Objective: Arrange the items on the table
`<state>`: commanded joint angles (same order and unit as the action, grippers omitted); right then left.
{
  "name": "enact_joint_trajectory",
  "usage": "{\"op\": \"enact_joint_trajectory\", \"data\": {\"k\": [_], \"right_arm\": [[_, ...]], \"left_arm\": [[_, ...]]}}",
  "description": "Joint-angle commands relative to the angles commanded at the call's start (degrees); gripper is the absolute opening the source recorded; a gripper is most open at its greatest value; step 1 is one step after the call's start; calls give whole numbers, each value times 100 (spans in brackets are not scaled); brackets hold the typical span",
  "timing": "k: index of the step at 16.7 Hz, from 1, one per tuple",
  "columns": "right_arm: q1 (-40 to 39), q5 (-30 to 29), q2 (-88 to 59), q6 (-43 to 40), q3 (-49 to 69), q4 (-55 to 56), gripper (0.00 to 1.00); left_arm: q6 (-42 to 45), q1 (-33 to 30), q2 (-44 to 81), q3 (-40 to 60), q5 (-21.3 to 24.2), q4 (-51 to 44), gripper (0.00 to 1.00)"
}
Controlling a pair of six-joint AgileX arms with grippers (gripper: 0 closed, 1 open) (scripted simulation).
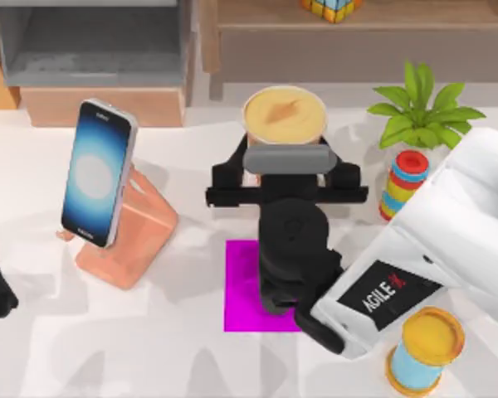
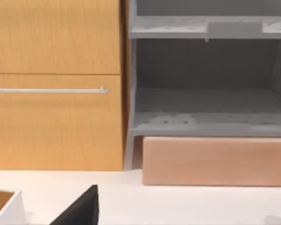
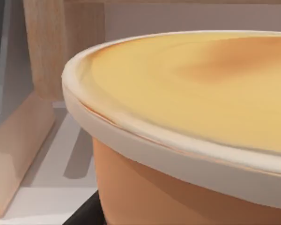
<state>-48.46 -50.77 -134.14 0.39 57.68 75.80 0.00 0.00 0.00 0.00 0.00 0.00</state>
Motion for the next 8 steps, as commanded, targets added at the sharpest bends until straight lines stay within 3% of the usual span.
{"op": "enact_joint_trajectory", "data": {"k": [8], "right_arm": [[-1, 1, 129, 12, -8, -126, 0]], "left_arm": [[0, 0, 0, 0, 0, 0, 100]]}}
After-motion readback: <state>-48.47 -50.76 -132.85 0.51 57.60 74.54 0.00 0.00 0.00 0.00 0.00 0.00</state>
